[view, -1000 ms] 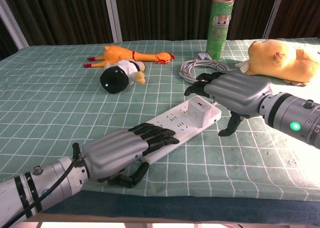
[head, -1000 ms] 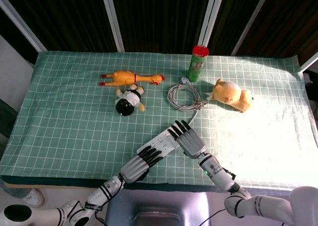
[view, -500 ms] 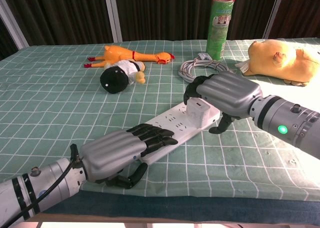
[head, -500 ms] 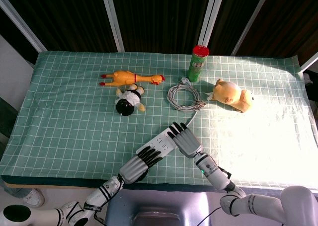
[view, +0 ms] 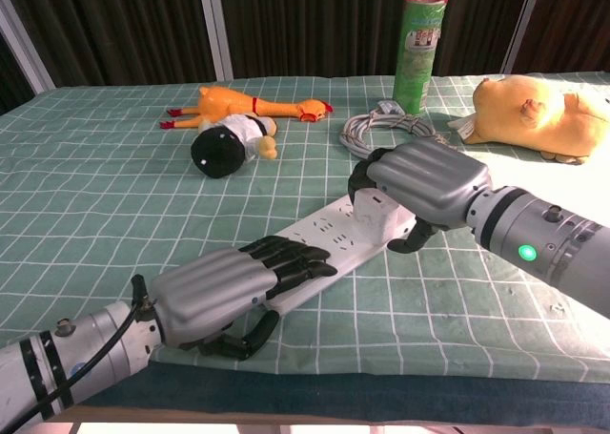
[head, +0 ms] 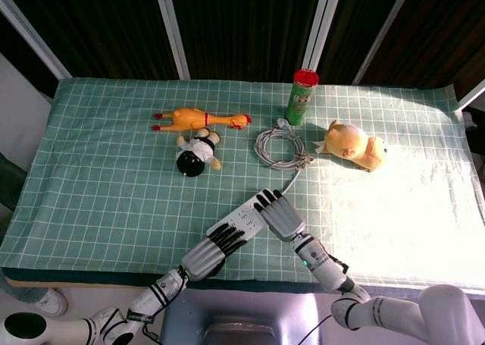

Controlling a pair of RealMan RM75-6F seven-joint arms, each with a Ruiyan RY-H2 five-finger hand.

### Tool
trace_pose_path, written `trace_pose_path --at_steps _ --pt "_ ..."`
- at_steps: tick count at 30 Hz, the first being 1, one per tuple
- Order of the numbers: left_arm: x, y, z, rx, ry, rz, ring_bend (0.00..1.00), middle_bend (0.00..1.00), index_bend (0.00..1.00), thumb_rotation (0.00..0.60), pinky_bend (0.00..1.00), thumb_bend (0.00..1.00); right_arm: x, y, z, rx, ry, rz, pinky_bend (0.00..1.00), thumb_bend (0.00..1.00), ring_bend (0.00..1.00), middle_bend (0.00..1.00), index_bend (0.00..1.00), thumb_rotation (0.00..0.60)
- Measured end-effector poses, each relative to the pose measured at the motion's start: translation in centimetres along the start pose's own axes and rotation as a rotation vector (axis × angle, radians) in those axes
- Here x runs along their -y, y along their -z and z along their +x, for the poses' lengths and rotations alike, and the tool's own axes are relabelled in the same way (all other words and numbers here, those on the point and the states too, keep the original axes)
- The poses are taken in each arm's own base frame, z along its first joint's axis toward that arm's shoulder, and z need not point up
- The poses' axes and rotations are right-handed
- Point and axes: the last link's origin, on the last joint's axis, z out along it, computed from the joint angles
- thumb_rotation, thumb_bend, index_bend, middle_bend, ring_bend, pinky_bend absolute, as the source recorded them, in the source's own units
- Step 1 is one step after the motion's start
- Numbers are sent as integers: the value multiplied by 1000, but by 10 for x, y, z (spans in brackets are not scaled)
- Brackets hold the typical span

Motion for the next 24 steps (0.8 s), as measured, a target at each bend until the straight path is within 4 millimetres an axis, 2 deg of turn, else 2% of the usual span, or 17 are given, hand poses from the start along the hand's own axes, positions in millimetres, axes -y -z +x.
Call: trace_pose_path --at_steps 9,24 --pt "-1 -1 1 -3 -2 -6 0 0 0 600 20 730 4 -2 -2 -12 0 -2 548 342 370 474 651 600" --pt "-4 1 -1 1 -8 -14 0 0 0 600 20 731 5 -1 6 -37 -69 -25 618 358 442 563 770 600"
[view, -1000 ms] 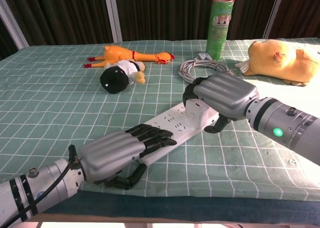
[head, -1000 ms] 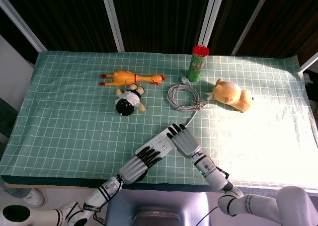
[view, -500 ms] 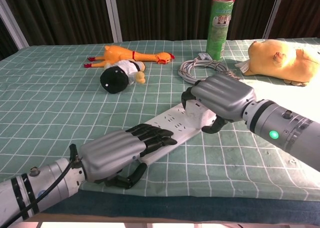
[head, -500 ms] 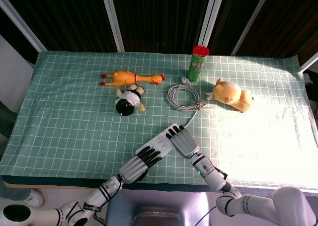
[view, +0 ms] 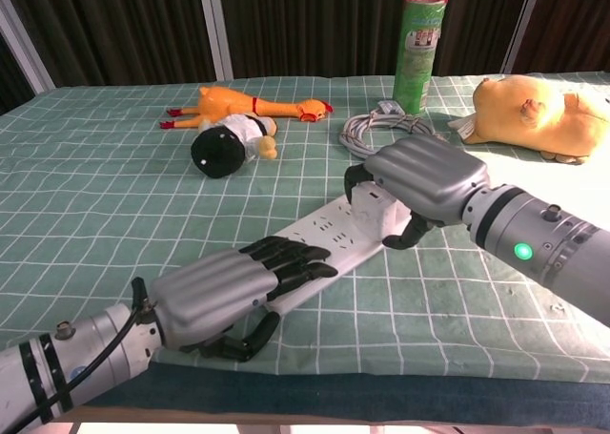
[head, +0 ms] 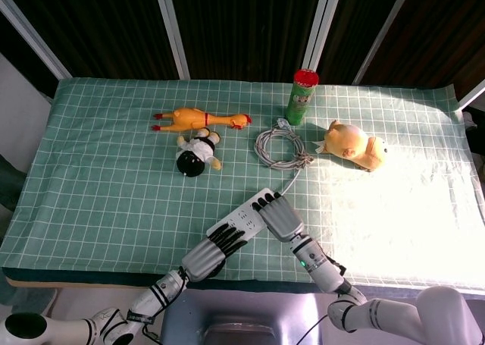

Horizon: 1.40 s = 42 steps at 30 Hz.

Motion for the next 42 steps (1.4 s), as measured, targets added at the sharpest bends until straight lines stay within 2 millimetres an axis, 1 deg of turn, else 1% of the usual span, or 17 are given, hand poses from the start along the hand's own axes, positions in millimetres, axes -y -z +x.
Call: trace_pose_path --at_steps 8,14,18,21,24,29,33,35,38,40,41,42 --pt "-3 -1 -4 7 -7 -6 0 0 0 600 20 730 -1 2 6 25 -57 -13 633 367 454 576 784 600" --pt "-4 -2 -2 -2 -8 -9 0 0 0 600 20 730 -5 5 14 -7 -54 -19 633 368 457 577 786 600" --pt "-4 -2 2 -22 -9 -11 0 0 0 600 21 731 -11 11 22 -46 -38 -16 633 368 456 577 786 600" --pt "-2 -2 7 -48 -9 -13 0 0 0 600 21 731 -20 21 30 -73 -16 -20 633 367 456 577 786 600" --pt "1 0 14 -81 0 -13 0 0 0 600 21 731 -35 33 39 -90 30 -32 633 368 457 577 779 600" --pt "6 4 25 -128 15 -11 0 0 0 600 21 730 -67 59 48 -57 190 -80 631 368 457 577 768 600" --pt "10 9 31 -154 19 -9 0 0 0 599 21 726 -84 77 44 36 340 -125 612 367 432 577 728 600" --pt "11 13 35 -171 17 -7 0 0 0 600 21 712 -94 87 38 107 422 -151 595 367 413 577 690 600" --pt "15 21 39 -193 13 1 0 0 0 600 22 690 -106 99 25 226 499 -187 562 368 379 564 629 600" --pt "18 26 40 -199 8 8 0 0 0 600 22 677 -110 106 14 301 520 -195 540 368 357 524 571 600" --pt "20 29 41 -200 4 15 0 0 0 600 22 675 -111 107 9 324 527 -194 521 368 337 489 526 600" --pt "21 31 41 -199 1 20 0 0 0 599 22 672 -112 108 6 340 533 -191 492 368 306 439 460 600"
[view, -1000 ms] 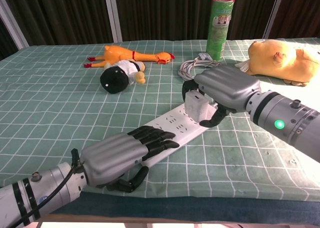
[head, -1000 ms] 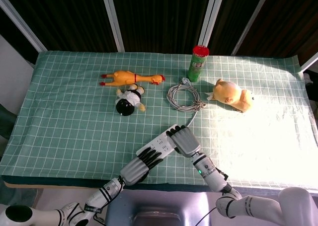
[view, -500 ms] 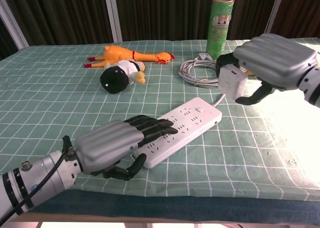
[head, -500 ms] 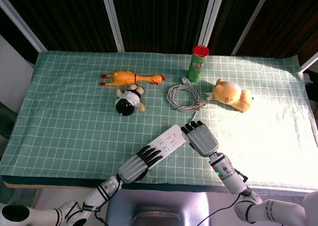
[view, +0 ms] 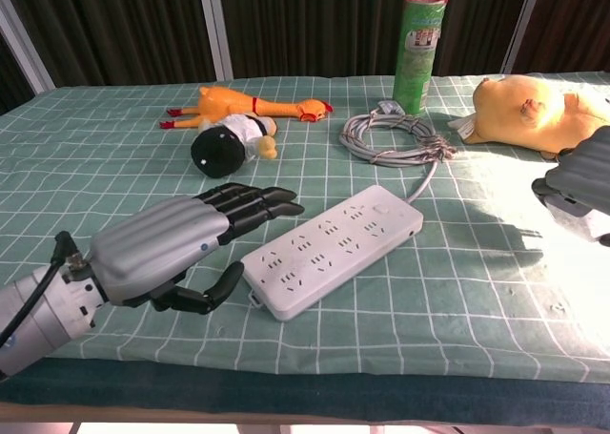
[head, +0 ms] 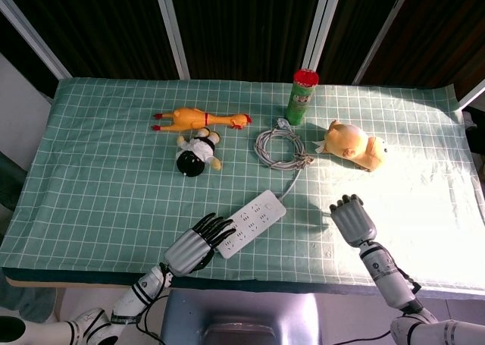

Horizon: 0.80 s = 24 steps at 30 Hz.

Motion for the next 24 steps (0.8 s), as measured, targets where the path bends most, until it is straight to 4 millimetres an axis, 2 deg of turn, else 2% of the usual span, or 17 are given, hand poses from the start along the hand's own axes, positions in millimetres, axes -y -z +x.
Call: trace_pose_path --at_steps 2,3,4,6,10,13,15,20,24 --pt "3 3 1 2 -6 11 0 0 0 599 22 669 4 -2 -6 28 10 16 426 368 234 316 288 600" --pt "5 5 2 2 -8 16 0 0 0 600 22 666 7 -3 -9 42 10 25 376 368 181 231 160 600" --pt "7 6 2 2 -10 21 0 0 0 600 22 662 10 -4 -12 62 6 36 338 367 142 172 75 600" --pt "10 9 4 -1 -13 32 0 0 0 600 22 653 14 -6 -14 80 -5 51 285 358 90 104 7 600" --pt "18 14 10 -12 -12 53 0 0 0 600 22 639 16 -4 -8 57 -32 66 210 302 19 12 0 600" --pt "23 15 14 -22 -20 62 0 0 0 597 22 627 13 1 0 37 -86 61 172 269 0 0 0 600" --pt "30 26 19 -29 -34 78 0 0 0 594 23 617 10 7 6 19 -137 47 146 268 0 0 0 600" --pt "57 69 38 -41 -93 171 0 0 0 586 23 604 -14 34 22 -58 -277 -64 79 267 0 0 0 600" --pt "84 113 60 -86 -162 317 0 0 0 594 38 578 -39 62 27 -140 -379 -196 55 192 0 0 0 600"
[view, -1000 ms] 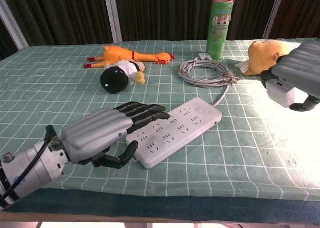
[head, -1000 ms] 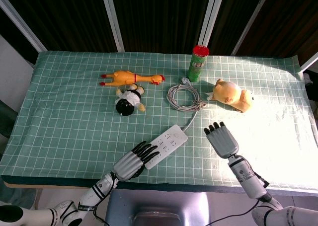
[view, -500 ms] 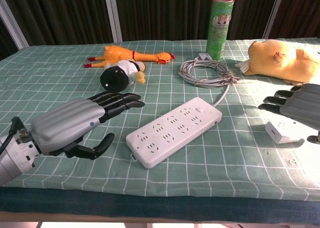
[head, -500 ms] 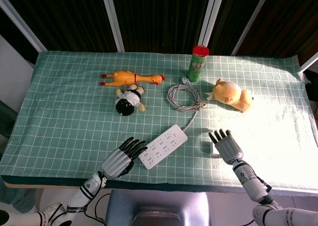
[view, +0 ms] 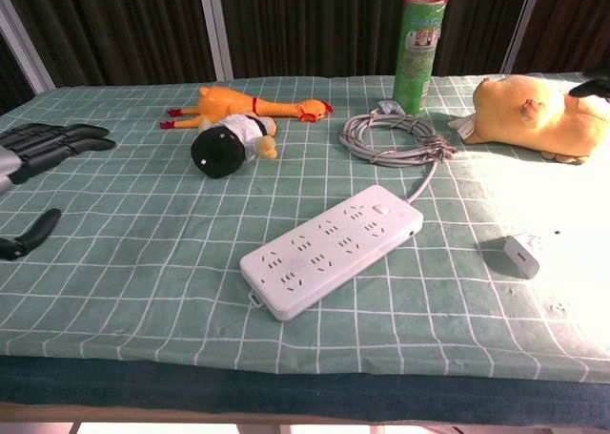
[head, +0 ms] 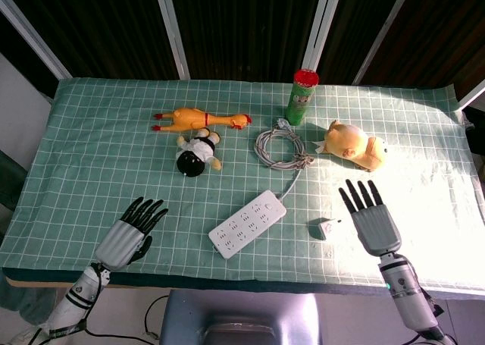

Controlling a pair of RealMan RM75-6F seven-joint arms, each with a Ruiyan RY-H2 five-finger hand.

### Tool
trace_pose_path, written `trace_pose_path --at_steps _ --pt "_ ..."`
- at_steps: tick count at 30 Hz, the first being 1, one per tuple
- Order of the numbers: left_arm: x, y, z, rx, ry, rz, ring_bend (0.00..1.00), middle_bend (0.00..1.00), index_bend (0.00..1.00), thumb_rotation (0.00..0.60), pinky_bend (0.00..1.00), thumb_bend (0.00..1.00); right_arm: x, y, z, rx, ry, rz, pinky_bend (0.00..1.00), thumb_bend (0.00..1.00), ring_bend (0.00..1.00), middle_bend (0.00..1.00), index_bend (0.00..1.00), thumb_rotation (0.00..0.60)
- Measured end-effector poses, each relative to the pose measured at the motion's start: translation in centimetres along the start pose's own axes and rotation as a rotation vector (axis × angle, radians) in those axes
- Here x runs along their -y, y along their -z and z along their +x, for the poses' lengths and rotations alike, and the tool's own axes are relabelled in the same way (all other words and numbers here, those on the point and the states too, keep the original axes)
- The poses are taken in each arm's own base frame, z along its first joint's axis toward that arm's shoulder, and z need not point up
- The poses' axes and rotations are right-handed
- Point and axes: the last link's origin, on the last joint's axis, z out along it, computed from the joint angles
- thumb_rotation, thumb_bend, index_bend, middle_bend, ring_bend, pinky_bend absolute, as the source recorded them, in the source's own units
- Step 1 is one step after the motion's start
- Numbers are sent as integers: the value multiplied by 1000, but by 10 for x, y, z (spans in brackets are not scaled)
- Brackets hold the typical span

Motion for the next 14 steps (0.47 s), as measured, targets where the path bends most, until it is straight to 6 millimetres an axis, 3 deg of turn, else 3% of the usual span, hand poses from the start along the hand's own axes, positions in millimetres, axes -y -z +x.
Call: trace_pose_path --at_steps 3,8,14 --pt "32 28 14 -37 -23 150 0 0 0 600 48 563 -20 19 3 -43 -121 -81 46 182 0 0 0 600" --pt "61 62 25 -49 15 287 0 0 0 600 46 547 -55 52 -13 -61 -241 -182 39 182 0 0 0 600" --pt "69 78 36 -40 35 329 0 0 0 600 46 548 -70 67 -19 -66 -246 -195 39 181 0 0 0 600"
